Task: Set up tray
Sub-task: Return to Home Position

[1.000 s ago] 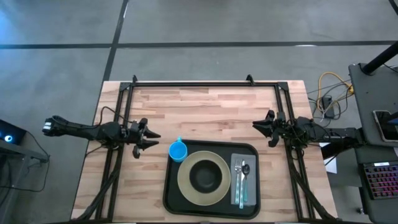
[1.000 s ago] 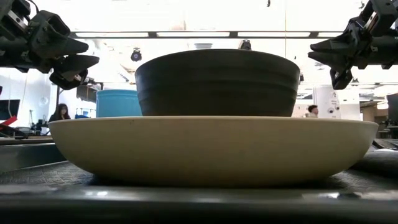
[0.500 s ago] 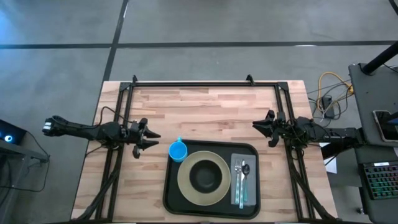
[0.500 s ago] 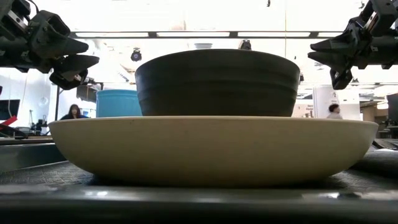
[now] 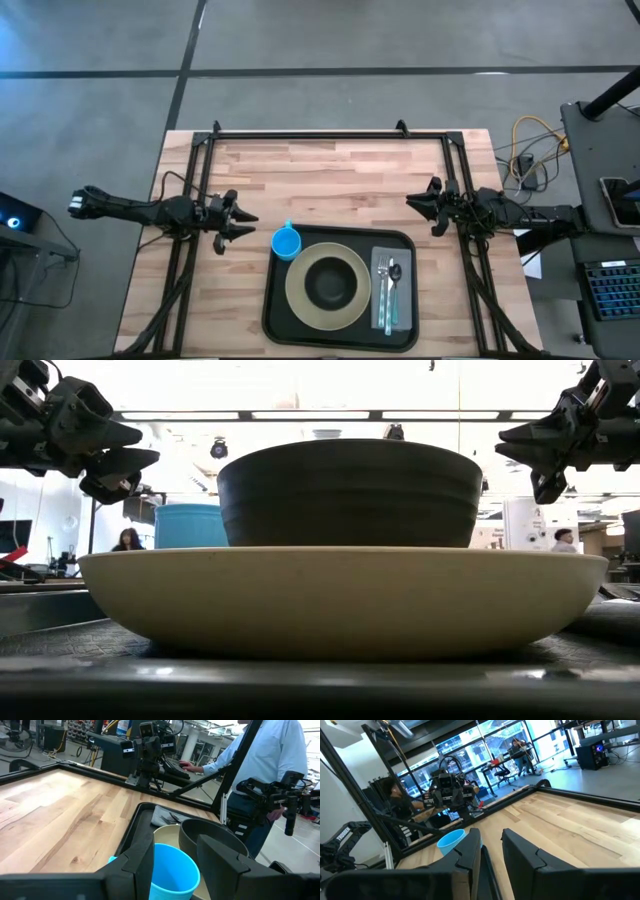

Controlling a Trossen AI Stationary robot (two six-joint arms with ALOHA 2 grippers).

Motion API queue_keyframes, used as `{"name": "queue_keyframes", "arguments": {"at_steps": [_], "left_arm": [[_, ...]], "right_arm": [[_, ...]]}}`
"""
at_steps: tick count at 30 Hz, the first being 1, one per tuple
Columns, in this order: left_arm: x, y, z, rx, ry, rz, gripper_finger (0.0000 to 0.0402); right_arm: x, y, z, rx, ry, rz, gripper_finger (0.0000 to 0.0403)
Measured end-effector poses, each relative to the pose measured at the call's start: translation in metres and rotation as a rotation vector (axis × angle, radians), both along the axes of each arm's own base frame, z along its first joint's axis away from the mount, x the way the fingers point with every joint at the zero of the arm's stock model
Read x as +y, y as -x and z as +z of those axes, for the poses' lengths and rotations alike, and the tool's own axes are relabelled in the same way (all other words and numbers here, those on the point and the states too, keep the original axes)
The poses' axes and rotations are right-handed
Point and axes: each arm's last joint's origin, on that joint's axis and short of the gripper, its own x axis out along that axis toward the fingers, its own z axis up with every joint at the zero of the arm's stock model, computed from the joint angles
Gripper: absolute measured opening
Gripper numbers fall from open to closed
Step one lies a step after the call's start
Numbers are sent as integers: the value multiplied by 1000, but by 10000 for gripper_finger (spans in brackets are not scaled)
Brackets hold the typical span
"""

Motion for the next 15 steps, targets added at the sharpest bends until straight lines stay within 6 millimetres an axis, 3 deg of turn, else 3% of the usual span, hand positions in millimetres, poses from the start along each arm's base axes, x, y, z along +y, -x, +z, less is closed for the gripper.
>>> {"name": "queue_keyframes", "arguments": {"at_steps": [15], "left_arm": [[0, 0, 0, 0, 0, 0, 131]], "right_arm": [[0, 0, 0, 0, 0, 0, 82]]}}
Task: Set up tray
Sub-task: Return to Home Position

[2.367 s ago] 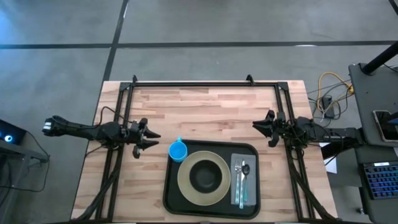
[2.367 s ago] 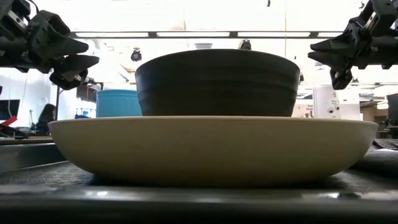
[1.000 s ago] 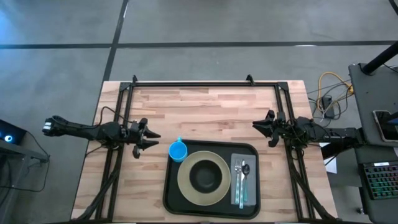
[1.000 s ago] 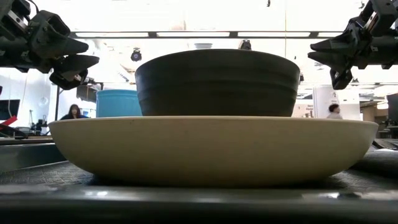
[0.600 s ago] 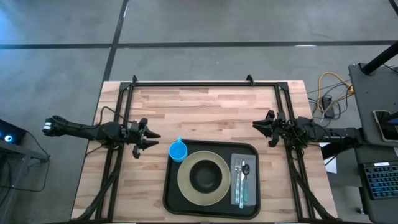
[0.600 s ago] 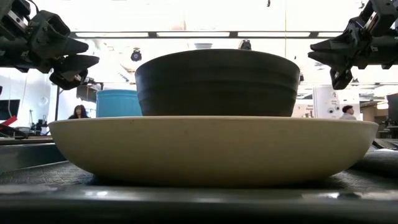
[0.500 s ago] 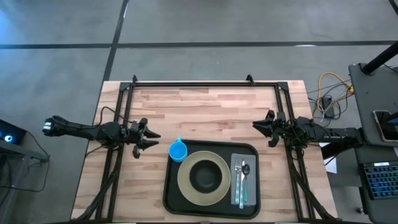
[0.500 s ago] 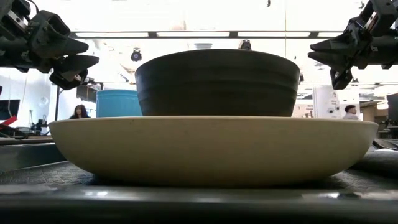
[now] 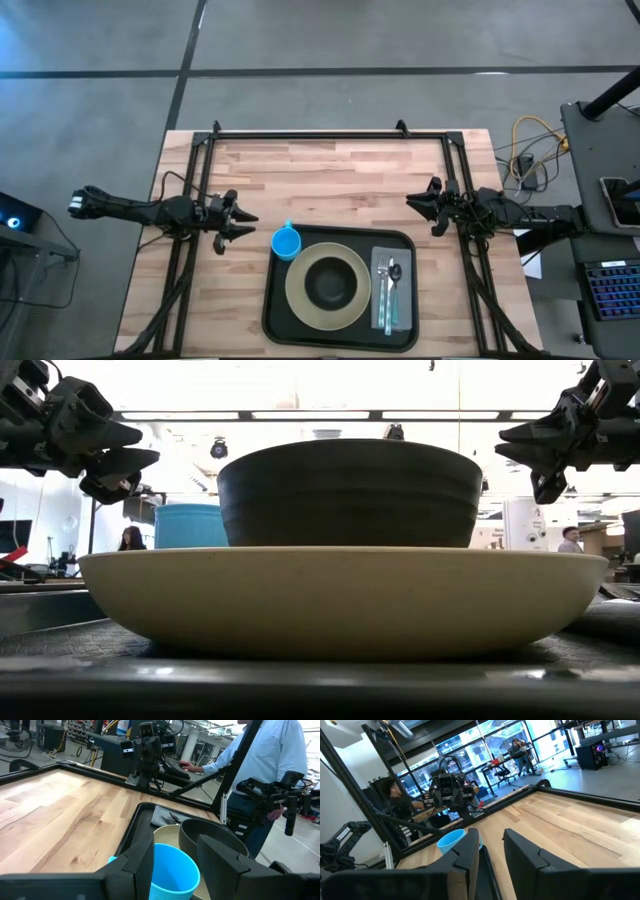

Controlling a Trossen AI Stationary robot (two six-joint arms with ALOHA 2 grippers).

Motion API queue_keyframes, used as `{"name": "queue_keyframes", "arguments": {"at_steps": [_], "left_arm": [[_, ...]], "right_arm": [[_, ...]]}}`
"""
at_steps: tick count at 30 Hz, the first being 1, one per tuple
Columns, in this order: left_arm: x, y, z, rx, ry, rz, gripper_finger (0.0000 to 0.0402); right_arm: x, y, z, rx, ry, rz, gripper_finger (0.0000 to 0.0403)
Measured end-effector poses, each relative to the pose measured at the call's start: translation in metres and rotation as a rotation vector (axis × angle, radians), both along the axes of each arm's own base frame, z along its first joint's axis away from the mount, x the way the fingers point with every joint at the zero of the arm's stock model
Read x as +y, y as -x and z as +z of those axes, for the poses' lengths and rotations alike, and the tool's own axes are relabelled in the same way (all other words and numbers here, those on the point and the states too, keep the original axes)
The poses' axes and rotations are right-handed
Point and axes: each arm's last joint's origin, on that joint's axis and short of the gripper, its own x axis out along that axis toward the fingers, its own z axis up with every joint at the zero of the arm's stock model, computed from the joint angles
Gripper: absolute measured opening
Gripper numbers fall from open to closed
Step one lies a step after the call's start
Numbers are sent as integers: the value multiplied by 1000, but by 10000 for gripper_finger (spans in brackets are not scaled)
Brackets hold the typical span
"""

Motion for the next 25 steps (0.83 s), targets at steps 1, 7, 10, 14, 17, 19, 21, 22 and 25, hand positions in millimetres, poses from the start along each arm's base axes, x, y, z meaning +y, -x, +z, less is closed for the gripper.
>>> {"name": "queue_keyframes", "arguments": {"at_steps": [1, 7, 10, 14, 17, 19, 21, 22, 25], "left_arm": [[0, 0, 0, 0, 0, 0, 131], [0, 0, 0, 0, 0, 0, 131], [0, 0, 0, 0, 0, 0, 131], [0, 0, 0, 0, 0, 0, 131], [0, 0, 0, 0, 0, 0, 131], [0, 0, 0, 0, 0, 0, 131], [0, 0, 0, 0, 0, 0, 131], [0, 0, 0, 0, 0, 0, 131], [0, 0, 0, 0, 0, 0, 131]], "right_arm": [[0, 0, 0, 0, 0, 0, 81], [0, 0, 0, 0, 0, 0, 71], [0, 0, 0, 0, 0, 0, 68], [0, 0, 0, 0, 0, 0, 71], [0, 0, 0, 0, 0, 0, 76], [0, 0, 0, 0, 0, 0, 78], [0, 0, 0, 0, 0, 0, 81], [0, 0, 0, 0, 0, 0, 82], [0, 0, 0, 0, 0, 0, 84]]}}
